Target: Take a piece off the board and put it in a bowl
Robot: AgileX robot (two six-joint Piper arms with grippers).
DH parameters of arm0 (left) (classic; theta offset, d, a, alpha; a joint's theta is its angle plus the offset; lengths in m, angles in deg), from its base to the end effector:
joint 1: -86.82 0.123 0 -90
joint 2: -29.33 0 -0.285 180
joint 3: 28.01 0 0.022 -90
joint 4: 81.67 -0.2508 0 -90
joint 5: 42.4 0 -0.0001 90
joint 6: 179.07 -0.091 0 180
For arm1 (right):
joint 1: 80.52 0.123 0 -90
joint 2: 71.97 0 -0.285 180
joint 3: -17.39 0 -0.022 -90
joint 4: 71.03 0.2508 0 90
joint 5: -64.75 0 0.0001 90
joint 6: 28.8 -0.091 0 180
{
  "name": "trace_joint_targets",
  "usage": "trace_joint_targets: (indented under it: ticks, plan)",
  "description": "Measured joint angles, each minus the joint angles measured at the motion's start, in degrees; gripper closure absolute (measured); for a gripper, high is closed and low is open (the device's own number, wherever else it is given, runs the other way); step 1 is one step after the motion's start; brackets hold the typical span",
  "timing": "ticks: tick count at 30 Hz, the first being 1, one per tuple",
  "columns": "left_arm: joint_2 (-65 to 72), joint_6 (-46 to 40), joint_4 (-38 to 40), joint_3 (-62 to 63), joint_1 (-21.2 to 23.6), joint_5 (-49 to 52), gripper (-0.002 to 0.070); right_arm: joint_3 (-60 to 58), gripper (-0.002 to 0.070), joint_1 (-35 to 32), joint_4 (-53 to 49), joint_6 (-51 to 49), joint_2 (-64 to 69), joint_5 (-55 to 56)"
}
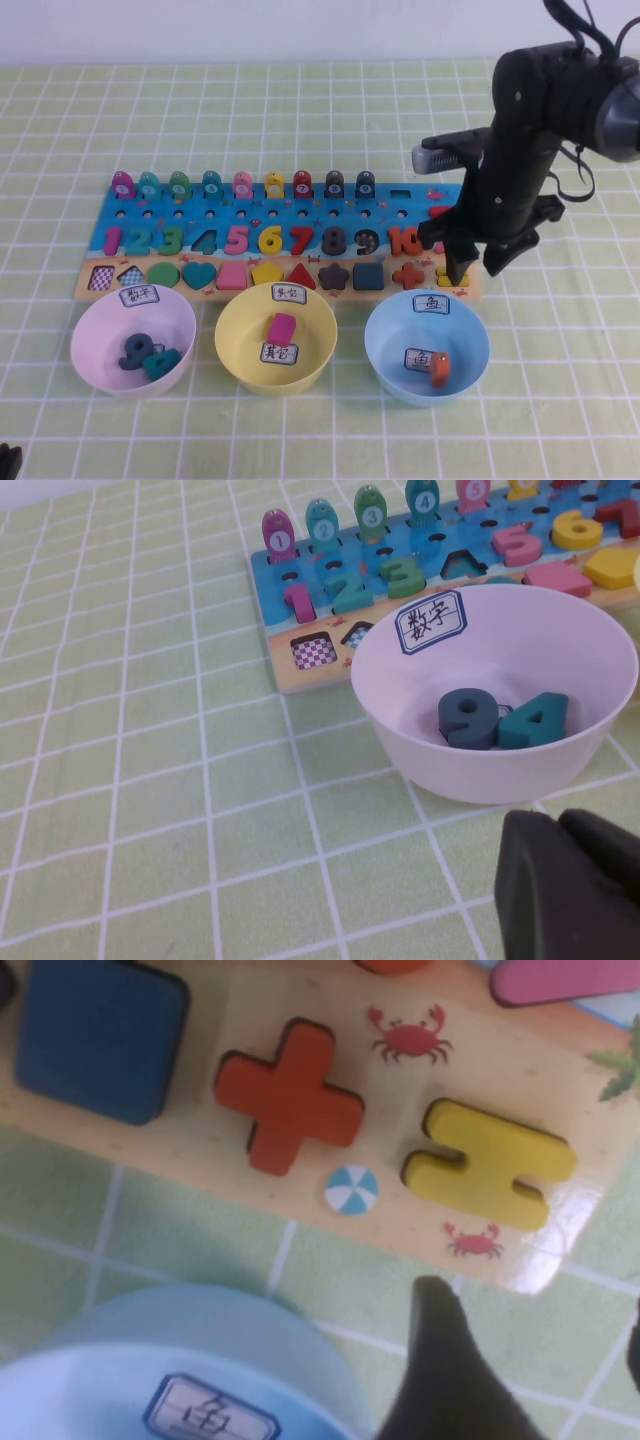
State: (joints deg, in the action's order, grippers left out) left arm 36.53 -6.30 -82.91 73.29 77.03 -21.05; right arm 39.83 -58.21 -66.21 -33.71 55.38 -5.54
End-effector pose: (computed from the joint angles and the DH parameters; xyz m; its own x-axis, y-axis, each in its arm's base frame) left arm 0.0521 -0.0083 0.1715 -0.2653 0.1938 -0.9445 0.2035 0.9688 0.1416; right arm 0.3937 0.1693 0.2159 -0.9596 -0.2711 -0.0753 -0.2772 0.9568 0.0880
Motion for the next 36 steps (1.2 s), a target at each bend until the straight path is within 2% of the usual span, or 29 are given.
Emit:
trace_joint_targets:
  ticks: [10,22,36]
  plan:
    - [0.0,0.0,0.0,0.0,0.0,0.0,0.0678,0.6,0.0327,1.3,0.0,-1.3,3.8,1.7]
    - [0.0,0.0,0.0,0.0,0.0,0.0,0.0679,5.2,0.0323,4.4,-9.0,-4.5,5.3,1.2]
    - [0.0,0.0,0.0,0.0,0.0,0.0,0.0678,6.0,0.0321,4.5,-8.4,-5.5,7.4,0.9]
